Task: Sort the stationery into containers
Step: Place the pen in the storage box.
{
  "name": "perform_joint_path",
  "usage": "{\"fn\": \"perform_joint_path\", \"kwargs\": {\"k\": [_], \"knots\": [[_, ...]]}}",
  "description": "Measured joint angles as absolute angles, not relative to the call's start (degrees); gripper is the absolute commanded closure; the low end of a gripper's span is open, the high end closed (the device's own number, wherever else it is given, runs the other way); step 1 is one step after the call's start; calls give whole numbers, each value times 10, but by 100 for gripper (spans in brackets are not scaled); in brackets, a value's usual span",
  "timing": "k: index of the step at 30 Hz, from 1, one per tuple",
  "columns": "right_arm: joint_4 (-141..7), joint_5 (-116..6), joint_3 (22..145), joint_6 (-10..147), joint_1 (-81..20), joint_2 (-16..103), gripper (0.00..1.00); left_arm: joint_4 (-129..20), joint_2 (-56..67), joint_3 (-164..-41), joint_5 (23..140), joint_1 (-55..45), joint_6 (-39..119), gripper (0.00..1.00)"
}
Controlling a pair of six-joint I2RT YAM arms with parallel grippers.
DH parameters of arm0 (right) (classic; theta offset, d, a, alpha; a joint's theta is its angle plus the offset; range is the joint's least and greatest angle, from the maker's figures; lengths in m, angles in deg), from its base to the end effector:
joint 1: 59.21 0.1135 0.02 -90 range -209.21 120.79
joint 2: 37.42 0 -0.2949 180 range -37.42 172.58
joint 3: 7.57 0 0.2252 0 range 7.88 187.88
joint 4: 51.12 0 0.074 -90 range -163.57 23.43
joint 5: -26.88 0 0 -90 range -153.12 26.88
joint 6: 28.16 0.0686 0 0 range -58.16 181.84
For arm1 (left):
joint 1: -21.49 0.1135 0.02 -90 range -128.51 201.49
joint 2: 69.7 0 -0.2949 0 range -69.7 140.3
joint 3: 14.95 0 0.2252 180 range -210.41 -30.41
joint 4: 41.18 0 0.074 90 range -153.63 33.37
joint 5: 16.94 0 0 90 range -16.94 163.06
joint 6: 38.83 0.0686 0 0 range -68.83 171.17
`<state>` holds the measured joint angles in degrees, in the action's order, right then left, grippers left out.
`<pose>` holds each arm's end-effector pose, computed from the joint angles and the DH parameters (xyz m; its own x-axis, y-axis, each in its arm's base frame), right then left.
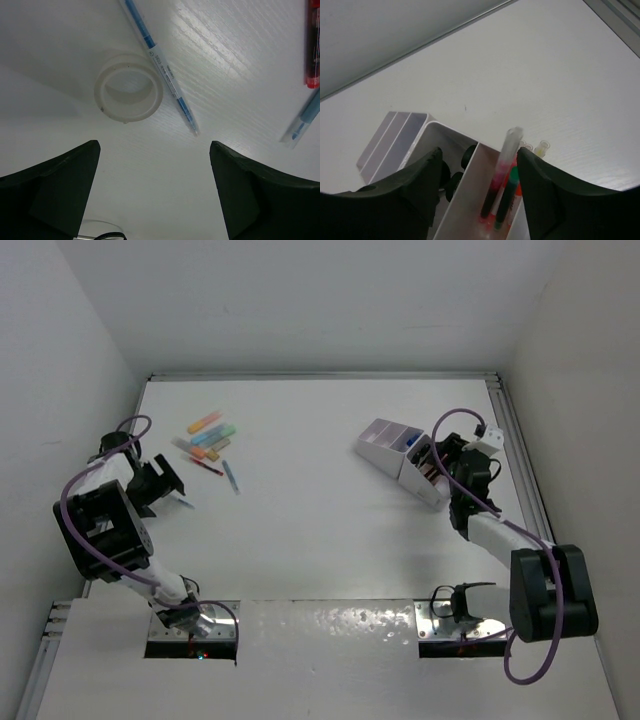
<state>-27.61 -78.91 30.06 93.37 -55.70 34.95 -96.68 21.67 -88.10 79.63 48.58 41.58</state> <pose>0.2537 -0.0031 0.2390 -0.0572 0.5007 -0.8638 0.2785 0.8388 0.4678 0.2536 0.1209 0.2015 -0.7720 -0.5808 -0.2581 -0.5603 0.8137 -0.1550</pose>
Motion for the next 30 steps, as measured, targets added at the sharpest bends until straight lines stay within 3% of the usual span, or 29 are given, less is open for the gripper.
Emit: {"fn": "perform_joint_path", "kwargs": {"k": [8,19,25,30], "knots": [[-390,-783,364,883,-542,288,34,-952,253,-881,792,485,403,17],[-440,-816,364,844,-500,144,35,-938,300,-889,772,471,384,40],[-457,-827,361,838,-497,110,35,-938,316,-905,762,461,380,62],[-467,-830,356,836,-497,93,35,-935,319,-906,761,459,376,90]]}}
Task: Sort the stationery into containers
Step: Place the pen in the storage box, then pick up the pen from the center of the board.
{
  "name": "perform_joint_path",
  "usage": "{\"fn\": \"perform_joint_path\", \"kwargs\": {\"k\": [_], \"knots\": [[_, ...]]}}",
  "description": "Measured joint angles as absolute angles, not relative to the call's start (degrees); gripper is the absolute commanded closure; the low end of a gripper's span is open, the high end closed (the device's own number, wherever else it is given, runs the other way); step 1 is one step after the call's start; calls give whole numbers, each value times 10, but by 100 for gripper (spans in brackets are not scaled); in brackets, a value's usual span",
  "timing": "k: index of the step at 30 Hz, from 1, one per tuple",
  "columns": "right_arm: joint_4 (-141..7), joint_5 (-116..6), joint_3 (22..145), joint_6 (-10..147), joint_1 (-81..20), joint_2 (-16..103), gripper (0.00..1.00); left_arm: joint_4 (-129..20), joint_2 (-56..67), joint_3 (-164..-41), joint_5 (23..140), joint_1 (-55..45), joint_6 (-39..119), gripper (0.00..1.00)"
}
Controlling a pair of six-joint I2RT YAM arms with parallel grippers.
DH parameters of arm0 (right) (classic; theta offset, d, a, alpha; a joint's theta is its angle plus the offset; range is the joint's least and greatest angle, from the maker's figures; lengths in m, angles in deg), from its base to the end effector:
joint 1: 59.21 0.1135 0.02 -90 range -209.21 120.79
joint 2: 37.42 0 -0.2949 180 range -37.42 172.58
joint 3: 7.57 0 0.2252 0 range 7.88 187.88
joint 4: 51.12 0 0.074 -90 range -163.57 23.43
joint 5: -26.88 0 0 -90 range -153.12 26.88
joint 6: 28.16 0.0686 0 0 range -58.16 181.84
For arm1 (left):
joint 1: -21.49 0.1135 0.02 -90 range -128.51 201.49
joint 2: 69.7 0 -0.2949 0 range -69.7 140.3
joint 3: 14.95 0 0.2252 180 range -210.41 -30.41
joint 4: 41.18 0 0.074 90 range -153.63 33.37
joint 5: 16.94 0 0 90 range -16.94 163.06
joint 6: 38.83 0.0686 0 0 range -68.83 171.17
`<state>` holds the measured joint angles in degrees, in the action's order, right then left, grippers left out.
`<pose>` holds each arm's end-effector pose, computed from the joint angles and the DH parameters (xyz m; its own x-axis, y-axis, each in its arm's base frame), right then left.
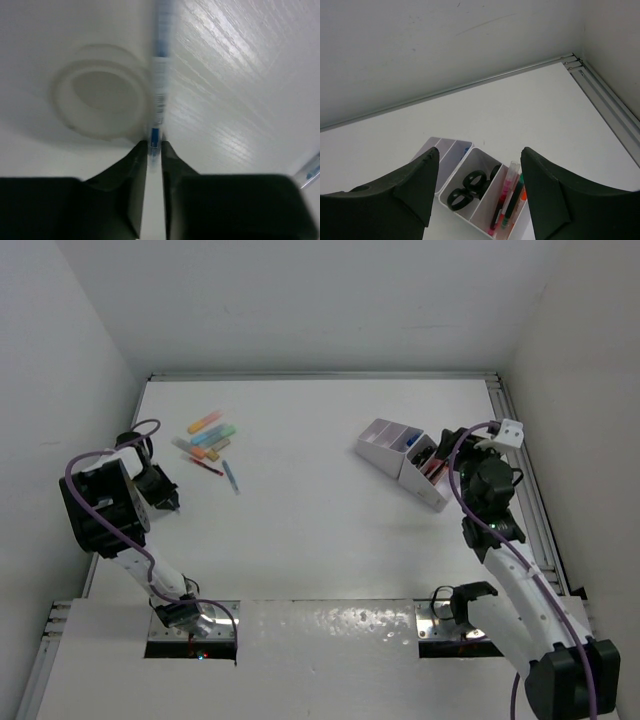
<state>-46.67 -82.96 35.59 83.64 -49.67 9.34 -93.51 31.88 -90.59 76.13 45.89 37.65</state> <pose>0.1826 0.0071 0.3162 0.0800 0.3677 -0.9265 0.1605 0.9126 0.3760 0.2844 0.1250 0.1644 -0.7728 -0.6069 -0.1854 -0.5999 0.7940 -0.0985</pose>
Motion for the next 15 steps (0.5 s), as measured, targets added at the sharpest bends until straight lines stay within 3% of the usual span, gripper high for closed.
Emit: {"fn": "perform_joint_path", "kwargs": {"k": [1,15], "knots": [[-468,-830,356,836,-496,91,35,-934,319,-906,762,458,376,100],[-543,-775,390,818,-437,102,39,-984,260,-940,823,432,399,100]]}}
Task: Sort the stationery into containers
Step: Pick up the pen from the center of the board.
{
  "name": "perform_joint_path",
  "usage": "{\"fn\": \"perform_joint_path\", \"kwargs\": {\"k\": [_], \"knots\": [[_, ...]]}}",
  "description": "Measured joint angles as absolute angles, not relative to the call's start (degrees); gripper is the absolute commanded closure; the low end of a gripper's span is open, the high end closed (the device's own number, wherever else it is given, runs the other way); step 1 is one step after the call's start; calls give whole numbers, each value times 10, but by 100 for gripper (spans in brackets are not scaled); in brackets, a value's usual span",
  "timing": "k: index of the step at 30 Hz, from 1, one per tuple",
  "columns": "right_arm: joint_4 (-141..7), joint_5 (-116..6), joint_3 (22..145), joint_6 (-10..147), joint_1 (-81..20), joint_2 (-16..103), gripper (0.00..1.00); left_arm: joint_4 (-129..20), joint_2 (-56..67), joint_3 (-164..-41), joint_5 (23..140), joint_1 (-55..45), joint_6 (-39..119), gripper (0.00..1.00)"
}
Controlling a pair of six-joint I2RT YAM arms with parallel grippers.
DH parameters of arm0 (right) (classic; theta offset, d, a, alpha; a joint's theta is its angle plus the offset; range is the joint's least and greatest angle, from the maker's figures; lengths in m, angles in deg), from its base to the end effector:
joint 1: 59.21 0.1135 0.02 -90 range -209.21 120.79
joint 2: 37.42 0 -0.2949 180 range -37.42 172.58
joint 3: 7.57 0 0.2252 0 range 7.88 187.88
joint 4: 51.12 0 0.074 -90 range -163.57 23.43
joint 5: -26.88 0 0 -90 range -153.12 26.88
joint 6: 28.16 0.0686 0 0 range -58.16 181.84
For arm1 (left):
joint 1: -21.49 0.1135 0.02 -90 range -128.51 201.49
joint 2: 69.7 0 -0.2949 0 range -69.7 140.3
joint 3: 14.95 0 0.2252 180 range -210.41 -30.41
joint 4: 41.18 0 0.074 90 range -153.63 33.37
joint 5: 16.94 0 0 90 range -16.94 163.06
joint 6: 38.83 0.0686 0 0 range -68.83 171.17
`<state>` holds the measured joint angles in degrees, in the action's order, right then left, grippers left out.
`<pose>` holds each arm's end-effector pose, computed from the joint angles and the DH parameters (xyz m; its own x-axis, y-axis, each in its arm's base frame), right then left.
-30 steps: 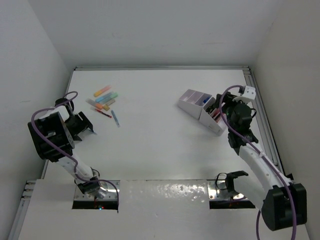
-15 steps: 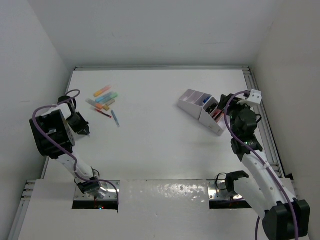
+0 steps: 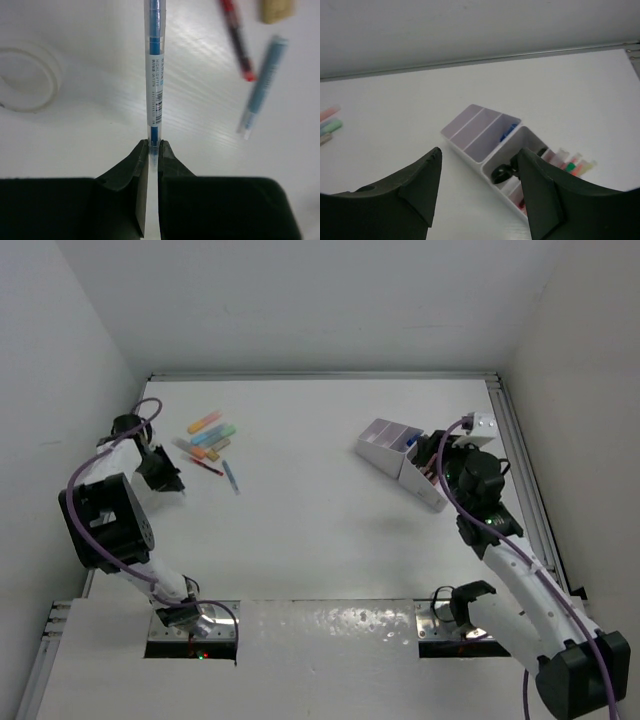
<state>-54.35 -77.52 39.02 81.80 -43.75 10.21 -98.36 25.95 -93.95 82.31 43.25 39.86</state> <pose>0.1843 0.0333 0.3168 -0.0740 0.3226 -0.9436 0.0065 0.9464 0.3230 0.2867 0.1026 0.2063 -0.8111 -0.5322 -0.2428 -0.4930 0.8453 -0.2060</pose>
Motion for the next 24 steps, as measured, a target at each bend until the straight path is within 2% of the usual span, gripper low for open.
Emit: {"fn": "perform_joint_path", "kwargs": {"k": [6,10,15,24], "knots": [[-537,-706,432,847,-384,152,40,-998,165,-1027,895,396,474,100],[-481,-668,452,887,-324,227,41,-977,119,-1063,968,286,578,100],[-392,-619,520,942,-256,352,34,-986,102,-1098,1055,168,664,100],[-233,-581,592,1045,-211,460,32,-1016,104,-1121,1066,65,724,100]]}}
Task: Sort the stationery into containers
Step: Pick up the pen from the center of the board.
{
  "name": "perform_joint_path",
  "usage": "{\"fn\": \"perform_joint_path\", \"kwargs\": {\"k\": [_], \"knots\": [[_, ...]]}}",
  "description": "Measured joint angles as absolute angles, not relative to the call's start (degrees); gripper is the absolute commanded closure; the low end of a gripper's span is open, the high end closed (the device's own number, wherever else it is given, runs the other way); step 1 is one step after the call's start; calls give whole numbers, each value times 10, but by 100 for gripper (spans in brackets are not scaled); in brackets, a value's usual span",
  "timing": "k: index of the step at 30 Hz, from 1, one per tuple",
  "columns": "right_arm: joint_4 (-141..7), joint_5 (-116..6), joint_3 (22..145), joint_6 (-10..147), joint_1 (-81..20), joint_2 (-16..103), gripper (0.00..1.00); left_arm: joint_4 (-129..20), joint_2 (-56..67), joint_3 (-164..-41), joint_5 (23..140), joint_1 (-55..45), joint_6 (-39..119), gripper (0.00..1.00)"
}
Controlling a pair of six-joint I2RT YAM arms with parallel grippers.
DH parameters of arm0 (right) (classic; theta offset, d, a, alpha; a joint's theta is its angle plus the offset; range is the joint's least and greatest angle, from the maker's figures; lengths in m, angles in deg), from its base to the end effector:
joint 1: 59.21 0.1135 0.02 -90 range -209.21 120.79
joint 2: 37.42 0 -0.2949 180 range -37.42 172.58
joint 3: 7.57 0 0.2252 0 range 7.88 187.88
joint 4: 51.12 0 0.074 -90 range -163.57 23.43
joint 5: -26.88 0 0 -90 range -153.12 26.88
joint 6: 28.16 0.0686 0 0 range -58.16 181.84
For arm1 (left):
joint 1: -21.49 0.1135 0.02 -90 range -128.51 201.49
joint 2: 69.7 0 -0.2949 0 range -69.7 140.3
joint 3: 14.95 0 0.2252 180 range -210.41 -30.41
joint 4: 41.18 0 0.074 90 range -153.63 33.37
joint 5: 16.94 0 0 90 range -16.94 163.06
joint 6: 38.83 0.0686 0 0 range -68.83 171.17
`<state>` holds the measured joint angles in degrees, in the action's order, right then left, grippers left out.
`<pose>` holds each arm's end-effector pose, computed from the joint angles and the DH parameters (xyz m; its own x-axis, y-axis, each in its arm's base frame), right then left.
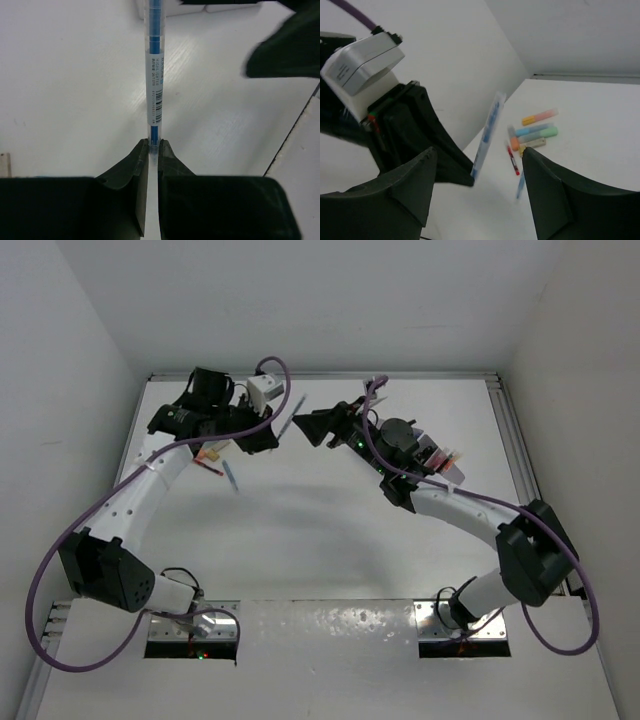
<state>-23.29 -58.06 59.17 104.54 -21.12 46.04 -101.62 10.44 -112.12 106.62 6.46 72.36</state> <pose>0.2652 0.2156 0.3691 -0.3515 0.5828 -0.7327 -0.6045 0.4563 0.6530 0.2607 -0.1093 0.3799 -0.4005 0.4194 -0.8147 0.8030 0.5889 -0.0916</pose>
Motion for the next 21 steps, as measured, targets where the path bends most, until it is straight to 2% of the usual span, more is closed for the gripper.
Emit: {"fn": "perform_joint_path", "kwargs": {"k": [6,8,9,11,12,13,14,15,16,21], "knots": [[-189,-580,608,1103,-206,529,36,-1024,104,-1121,1064,27,732,100],[-185,-581,609,1116,-201,544,44,-1024,104,-1121,1064,22,732,100],[-184,-581,609,1125,-199,550,63,-1024,104,-1121,1063,19,732,100],[-179,-582,609,1133,-195,557,86,-1024,103,-1120,1061,16,732,100],[-173,-581,609,1137,-193,559,97,-1023,102,-1119,1057,14,732,100],[-166,-579,609,1145,-192,559,100,-1022,102,-1117,1054,13,732,100],[-163,-580,610,1146,-189,559,100,-1021,102,-1116,1054,12,731,89],[-162,-583,610,1146,-189,559,100,-1022,101,-1116,1052,12,728,63],[-161,-583,610,1148,-189,559,100,-1019,100,-1116,1051,12,727,1],[-167,-597,574,1138,-205,520,100,-1001,97,-1111,1041,21,673,0]]}}
